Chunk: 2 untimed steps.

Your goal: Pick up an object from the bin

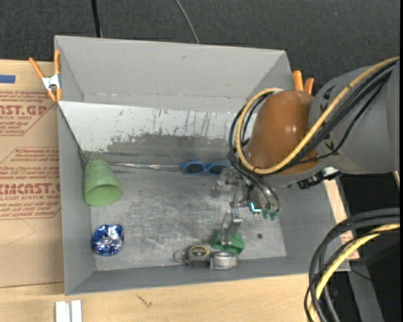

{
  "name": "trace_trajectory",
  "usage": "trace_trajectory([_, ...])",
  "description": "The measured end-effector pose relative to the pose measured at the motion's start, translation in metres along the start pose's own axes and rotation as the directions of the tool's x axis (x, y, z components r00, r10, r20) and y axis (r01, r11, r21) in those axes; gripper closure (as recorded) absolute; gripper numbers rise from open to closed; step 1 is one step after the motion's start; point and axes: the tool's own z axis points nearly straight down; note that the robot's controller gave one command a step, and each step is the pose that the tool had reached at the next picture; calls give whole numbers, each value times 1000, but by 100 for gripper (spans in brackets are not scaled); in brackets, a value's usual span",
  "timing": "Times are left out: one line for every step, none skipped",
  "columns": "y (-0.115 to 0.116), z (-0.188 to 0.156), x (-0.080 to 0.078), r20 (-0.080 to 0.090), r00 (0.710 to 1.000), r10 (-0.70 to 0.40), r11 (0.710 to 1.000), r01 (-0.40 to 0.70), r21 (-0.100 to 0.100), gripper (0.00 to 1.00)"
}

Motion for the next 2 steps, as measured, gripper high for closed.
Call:
trace_trajectory([-16, 53, 24, 35, 987, -158, 987, 158, 4, 0])
trace_trajectory([-16, 52, 22, 41, 986, -160, 987, 159, 5, 100])
